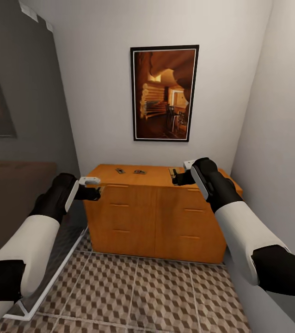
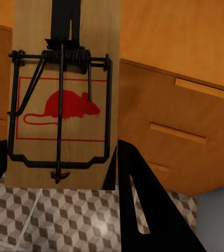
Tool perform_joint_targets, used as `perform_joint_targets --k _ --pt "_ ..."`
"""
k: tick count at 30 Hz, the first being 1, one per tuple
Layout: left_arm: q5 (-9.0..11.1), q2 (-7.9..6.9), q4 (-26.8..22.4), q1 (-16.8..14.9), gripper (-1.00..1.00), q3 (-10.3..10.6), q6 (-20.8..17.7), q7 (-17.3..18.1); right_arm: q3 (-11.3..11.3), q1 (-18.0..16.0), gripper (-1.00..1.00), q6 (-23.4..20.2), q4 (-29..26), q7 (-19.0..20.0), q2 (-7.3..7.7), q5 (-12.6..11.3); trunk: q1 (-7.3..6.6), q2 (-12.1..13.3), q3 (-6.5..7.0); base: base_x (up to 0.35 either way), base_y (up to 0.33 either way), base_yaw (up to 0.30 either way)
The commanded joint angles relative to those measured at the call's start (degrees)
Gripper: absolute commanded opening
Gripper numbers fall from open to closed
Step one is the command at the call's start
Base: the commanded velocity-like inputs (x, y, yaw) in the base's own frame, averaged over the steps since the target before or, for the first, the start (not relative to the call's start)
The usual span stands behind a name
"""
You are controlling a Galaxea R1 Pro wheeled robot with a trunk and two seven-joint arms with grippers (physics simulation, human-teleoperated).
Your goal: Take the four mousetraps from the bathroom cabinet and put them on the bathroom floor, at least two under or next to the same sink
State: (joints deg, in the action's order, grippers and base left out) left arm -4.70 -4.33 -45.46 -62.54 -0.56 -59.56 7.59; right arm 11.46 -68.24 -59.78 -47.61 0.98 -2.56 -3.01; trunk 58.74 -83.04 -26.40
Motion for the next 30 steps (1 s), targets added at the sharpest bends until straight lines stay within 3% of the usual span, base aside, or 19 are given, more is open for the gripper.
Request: perform_joint_targets --k 1,18,30 --pt "-0.6 0.04 0.0 0.0 -1.0 -0.1 -0.2 0.5 0.1 -0.1 -1.0 -0.2 0.0 -0.1 0.01 -0.4 -0.01 0.0 -0.07 -0.158 0.122 0.0" --pt "-0.5 0.18 0.0 0.0 -1.0 -0.1 -0.4 0.5 0.1 -0.1 -1.0 -0.2 0.0 -0.1 0.01 -0.3 -0.01 0.0 -0.07 -0.244 0.199 0.0" --pt "-0.5 0.2 0.0 0.0 -1.0 -0.1 -0.3 0.5 0.1 -0.1 -1.0 -0.2 0.6 -0.1 0.02 -0.4 -0.01 0.0 -0.07 -0.341 0.018 0.0"
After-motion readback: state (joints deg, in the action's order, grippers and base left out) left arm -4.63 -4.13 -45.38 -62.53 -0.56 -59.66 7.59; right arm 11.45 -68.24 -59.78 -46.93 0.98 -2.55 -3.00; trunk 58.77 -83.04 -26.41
